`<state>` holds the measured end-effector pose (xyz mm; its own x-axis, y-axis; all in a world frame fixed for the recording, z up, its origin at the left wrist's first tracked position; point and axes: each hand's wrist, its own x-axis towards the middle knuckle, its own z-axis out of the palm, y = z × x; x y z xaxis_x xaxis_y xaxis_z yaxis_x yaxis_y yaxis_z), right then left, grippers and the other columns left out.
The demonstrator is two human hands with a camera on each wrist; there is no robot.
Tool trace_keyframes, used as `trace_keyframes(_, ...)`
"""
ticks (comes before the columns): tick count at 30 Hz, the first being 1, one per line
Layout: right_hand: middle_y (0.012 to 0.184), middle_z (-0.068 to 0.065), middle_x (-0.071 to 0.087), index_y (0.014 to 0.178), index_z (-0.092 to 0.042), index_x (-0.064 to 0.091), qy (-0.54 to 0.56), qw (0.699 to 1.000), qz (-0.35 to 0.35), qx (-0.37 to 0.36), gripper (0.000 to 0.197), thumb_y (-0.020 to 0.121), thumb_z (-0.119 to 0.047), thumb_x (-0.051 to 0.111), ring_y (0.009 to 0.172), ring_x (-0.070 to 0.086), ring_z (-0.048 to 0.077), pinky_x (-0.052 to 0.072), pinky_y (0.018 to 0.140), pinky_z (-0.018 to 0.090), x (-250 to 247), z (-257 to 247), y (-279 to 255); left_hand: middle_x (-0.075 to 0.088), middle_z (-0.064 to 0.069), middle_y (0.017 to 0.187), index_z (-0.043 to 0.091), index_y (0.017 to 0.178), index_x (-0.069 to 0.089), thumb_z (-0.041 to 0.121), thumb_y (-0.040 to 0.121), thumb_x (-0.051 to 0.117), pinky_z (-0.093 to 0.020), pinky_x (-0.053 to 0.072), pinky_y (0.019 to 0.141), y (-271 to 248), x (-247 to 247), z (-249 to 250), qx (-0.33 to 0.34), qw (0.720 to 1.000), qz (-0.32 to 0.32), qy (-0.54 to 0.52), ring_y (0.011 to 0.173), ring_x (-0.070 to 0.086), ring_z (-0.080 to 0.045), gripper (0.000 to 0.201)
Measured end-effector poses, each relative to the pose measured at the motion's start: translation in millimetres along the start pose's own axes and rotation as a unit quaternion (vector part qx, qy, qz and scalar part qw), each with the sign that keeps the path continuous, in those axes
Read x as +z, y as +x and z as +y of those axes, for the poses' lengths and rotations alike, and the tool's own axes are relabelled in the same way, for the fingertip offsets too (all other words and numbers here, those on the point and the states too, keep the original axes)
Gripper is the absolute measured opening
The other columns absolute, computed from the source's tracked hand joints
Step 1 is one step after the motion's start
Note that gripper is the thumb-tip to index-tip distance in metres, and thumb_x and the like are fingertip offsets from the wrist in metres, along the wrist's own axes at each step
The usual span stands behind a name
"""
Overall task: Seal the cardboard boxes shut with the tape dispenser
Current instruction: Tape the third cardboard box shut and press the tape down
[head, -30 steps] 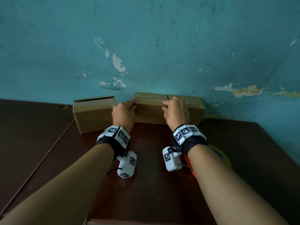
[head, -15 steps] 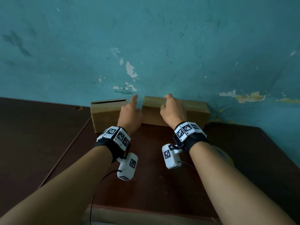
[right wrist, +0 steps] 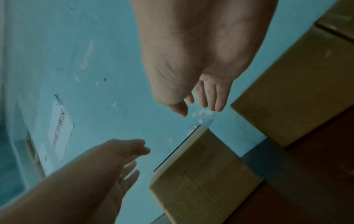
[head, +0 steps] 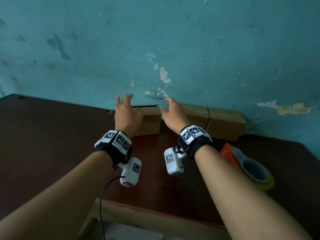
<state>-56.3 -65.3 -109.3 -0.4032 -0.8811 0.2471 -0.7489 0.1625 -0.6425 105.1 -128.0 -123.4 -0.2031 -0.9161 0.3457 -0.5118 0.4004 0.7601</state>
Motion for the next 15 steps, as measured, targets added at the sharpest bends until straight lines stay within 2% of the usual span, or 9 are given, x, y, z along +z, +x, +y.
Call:
trace_keyframes(1, 0.16, 0.012, 0.047, 0.162, -0.011, 0.036, 0.014, 1.0, -0.009, 0.004, 0.054, 0.111, -0.024, 0.051, 0.141, 0.052, 0.031, 0.044, 0.107, 0.037, 5.8, -1.8, 0.7, 0.034, -0.018, 0.169, 0.011, 0.159, 0.041, 0.009, 0.099, 0.054, -0.052, 0.027, 0.127, 0.7, -3.1, -7.2, -0.017, 1.0, -0.008, -0.001, 0.162, 0.015, -0.034, 0.062)
trace_keyframes(2, 0.162, 0.011, 0.044, 0.164, -0.012, 0.032, 0.028, 0.999, -0.016, 0.007, 0.056, 0.112, -0.025, 0.049, 0.141, 0.051, 0.03, 0.043, 0.103, 0.034, 11.2, -2.7, 1.2, 0.036, -0.02, 0.167, 0.011, 0.16, 0.039, 0.013, 0.099, 0.052, -0.055, 0.028, 0.126, 1.5, -5.2, -14.2, -0.035, 0.999, -0.017, -0.006, 0.161, 0.019, -0.037, 0.063)
trace_keyframes(5, 0.165, 0.008, 0.04, 0.169, -0.017, 0.022, 0.068, 0.997, -0.046, 0.015, 0.06, 0.114, -0.027, 0.043, 0.139, 0.052, 0.024, 0.043, 0.104, 0.032, 27.9, -1.8, 2.9, 0.058, -0.023, 0.148, 0.019, 0.164, 0.032, 0.026, 0.098, 0.048, -0.056, 0.044, 0.115, 1.1, -8.2, -34.3, -0.072, 0.995, -0.047, -0.047, 0.139, 0.052, -0.042, 0.069)
trace_keyframes(6, 0.16, 0.008, 0.044, 0.17, -0.019, 0.019, 0.073, 0.996, -0.058, 0.017, 0.061, 0.114, -0.029, 0.041, 0.128, 0.058, 0.02, 0.045, 0.102, 0.032, 34.9, 1.4, 6.2, 0.06, -0.021, 0.144, 0.021, 0.165, 0.03, 0.024, 0.101, 0.048, -0.052, 0.048, 0.112, 0.8, -7.9, -38.7, -0.081, 0.993, -0.052, -0.06, 0.134, 0.057, -0.04, 0.067)
trace_keyframes(7, 0.154, 0.007, 0.047, 0.17, -0.021, 0.016, 0.074, 0.995, -0.068, 0.018, 0.062, 0.114, -0.031, 0.04, 0.11, 0.061, 0.013, 0.048, 0.094, 0.031, 42.8, 5.2, 9.8, 0.06, -0.02, 0.145, 0.022, 0.166, 0.029, 0.023, 0.104, 0.048, -0.045, 0.049, 0.108, 1.1, -6.9, -43.5, -0.089, 0.992, -0.056, -0.071, 0.131, 0.059, -0.038, 0.065)
trace_keyframes(9, 0.138, 0.004, 0.053, 0.171, -0.026, 0.013, 0.07, 0.994, -0.076, 0.026, 0.064, 0.113, -0.036, 0.039, 0.078, 0.042, -0.002, 0.039, 0.073, 0.023, 57.5, 13.2, 17.5, 0.055, -0.018, 0.153, 0.024, 0.168, 0.025, 0.025, 0.109, 0.046, -0.034, 0.045, 0.101, 3.3, -4.6, -49.9, -0.096, 0.99, -0.058, -0.089, 0.133, 0.057, -0.034, 0.063)
trace_keyframes(11, 0.116, -0.004, 0.049, 0.171, -0.029, 0.012, 0.074, 0.994, -0.074, 0.036, 0.064, 0.113, -0.037, 0.038, 0.065, 0.024, -0.002, 0.026, 0.06, 0.019, 66.7, 16.6, 20.6, 0.046, -0.014, 0.162, 0.028, 0.169, 0.021, 0.027, 0.111, 0.043, -0.027, 0.039, 0.098, 4.6, -2.0, -55.4, -0.094, 0.988, -0.059, -0.108, 0.139, 0.052, -0.028, 0.062)
trace_keyframes(13, 0.12, 0.002, 0.05, 0.171, -0.028, 0.013, 0.084, 0.994, -0.064, 0.04, 0.062, 0.114, -0.032, 0.038, 0.051, 0.036, -0.001, 0.031, 0.049, 0.018, 68.0, 15.6, 18.8, 0.041, -0.011, 0.166, 0.032, 0.169, 0.021, 0.028, 0.113, 0.04, -0.019, 0.035, 0.087, 5.3, 0.6, -57.5, -0.092, 0.986, -0.068, -0.122, 0.136, 0.052, -0.02, 0.059)
trace_keyframes(15, 0.124, 0.006, 0.055, 0.171, -0.028, 0.014, 0.088, 0.994, -0.063, 0.034, 0.061, 0.115, -0.028, 0.038, 0.035, 0.042, 0.0, 0.033, 0.038, 0.016, 65.4, 12.4, 13.5, 0.045, -0.012, 0.164, 0.036, 0.168, 0.023, 0.031, 0.114, 0.039, -0.019, 0.041, 0.084, 5.6, 2.3, -58.5, -0.091, 0.984, -0.071, -0.133, 0.133, 0.056, -0.024, 0.057)
